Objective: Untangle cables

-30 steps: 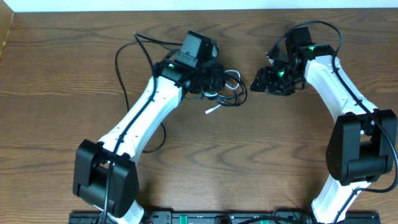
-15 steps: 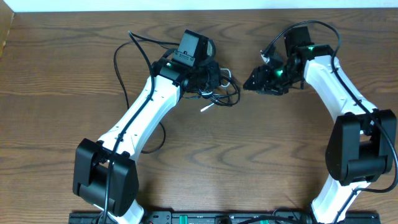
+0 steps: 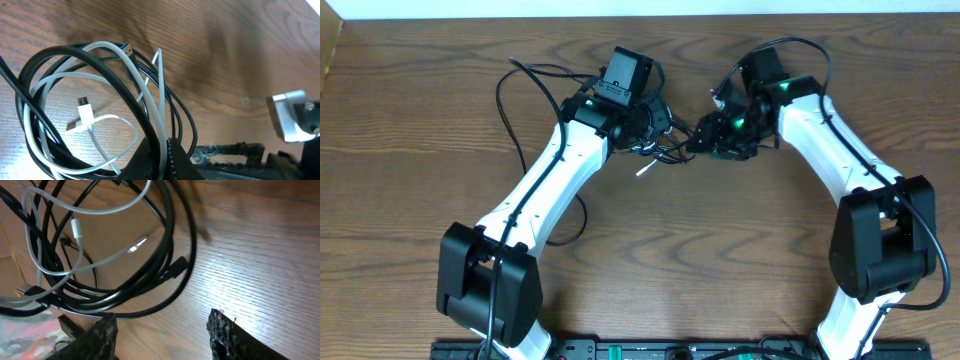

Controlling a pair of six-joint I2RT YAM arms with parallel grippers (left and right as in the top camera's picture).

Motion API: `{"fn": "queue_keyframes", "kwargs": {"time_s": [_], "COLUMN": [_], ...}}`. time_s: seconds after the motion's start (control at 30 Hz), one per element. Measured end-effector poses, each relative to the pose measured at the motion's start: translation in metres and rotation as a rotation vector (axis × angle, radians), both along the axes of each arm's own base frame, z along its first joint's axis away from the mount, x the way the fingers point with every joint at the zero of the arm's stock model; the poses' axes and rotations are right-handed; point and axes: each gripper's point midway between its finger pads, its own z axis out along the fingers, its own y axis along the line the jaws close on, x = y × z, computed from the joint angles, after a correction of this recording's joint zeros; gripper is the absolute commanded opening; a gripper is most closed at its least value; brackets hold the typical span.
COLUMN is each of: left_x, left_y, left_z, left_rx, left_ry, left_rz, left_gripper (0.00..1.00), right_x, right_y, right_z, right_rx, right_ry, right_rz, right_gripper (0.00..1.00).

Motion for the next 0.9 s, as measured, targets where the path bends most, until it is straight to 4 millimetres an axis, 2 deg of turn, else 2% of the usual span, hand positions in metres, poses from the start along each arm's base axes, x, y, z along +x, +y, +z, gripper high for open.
{"fn": "queue_keyframes", "kwargs": {"time_s": [0.27, 0.53, 0.67, 0.9], "left_x": [-0.001, 0.000, 0.001, 0.003], "left_y": [-0.003, -0.005, -0.007, -0.011], "left_z": [0.001, 0.002, 0.004, 0.009], "left_rx": [-0.039, -0.051, -0.062, -0.113], "left_ry": [0.025, 0.023, 0.017, 0.016], "left_rz": [0.027, 0.029, 0.023, 0.002], "left_gripper": [0.08, 0.08, 0.07, 0.07], "right_x": [0.010, 0.004, 0.000, 0.004], "right_y": [0.005, 0.017, 0.020, 0.014], "right_z": [0.000, -0.008, -0.024, -0.024], "right_rx": [-0.015, -0.023, -0.038, -0.022], "right_ry": [-0.015, 0.016, 0.056, 0.052], "right_rz": [-0.065, -0.059, -0.054, -0.053], "right_gripper": [0.48, 0.44, 0.32, 0.36]}}
